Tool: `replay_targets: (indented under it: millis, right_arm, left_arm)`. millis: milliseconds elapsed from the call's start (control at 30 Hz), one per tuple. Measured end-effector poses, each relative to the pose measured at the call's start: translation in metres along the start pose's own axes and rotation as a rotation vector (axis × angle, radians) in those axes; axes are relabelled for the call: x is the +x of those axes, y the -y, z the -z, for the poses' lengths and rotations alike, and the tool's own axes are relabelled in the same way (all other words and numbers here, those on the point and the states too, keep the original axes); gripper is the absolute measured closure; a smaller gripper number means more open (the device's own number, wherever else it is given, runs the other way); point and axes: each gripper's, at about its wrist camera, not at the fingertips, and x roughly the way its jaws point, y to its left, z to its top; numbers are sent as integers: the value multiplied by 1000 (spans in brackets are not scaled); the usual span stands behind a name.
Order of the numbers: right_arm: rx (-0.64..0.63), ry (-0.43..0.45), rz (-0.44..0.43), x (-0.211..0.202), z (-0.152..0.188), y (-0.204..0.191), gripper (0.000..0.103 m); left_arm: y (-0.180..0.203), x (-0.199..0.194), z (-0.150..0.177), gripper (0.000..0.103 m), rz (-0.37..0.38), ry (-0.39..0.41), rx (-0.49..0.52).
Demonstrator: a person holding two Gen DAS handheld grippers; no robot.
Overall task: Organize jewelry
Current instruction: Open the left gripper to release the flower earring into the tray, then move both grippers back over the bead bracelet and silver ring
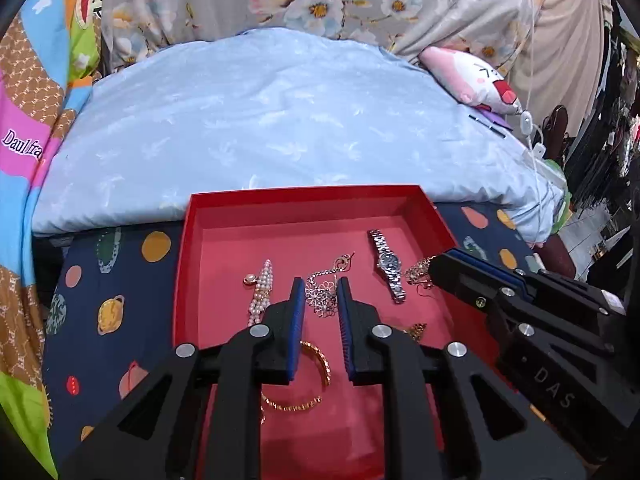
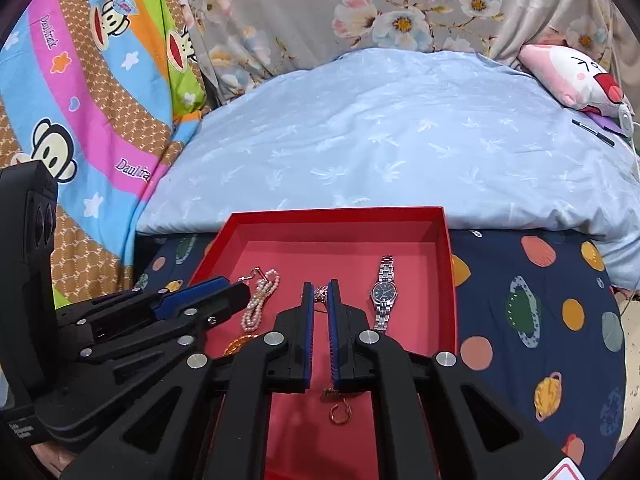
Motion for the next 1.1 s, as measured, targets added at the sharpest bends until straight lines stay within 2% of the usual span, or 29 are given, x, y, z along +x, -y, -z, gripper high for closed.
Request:
replay_targets:
  millis: [200,233,300,333,433,567,700,833,933,1100]
  right_arm:
    - [-29,-10,17,18,-3,-2,96]
    - [-33,-9,16,20,-4,-3,96]
    - [-35,3,26,19,-5,-3,95]
    - [-38,13,30,17,-5,-3,94]
    - [-35,34,37,11,-7,-3,94]
    - [-28,56,44,-1,-8,-2,94]
    - [-5,60,47,-16,-3,-1,93]
    - [-3,71,51,-41,13,-5,92]
    - [18,81,24,-69,32,-8,84]
    - [8,94,33,-111,67,-21,82]
  left_arm:
    - [-1,18,-3,87,-23,-1,-5]
    - [-2,18,-4,85,-28,0,-7]
    - [-3,18,-5,74,-28,4,-18]
    - [-4,16,-5,70,-31,9,-22]
    - [-7,9,-6,68,-41,19,-28]
    - [-8,-8,-5,60,-90,42,-26]
    - [-7,-30,-1,59,-140,61,-14]
    - [-11,-59,13,57,-151,82,-24]
    - [-17,-82,31,56,-138,85,-49]
    - [-25,-118,71,56,-176,80,-77]
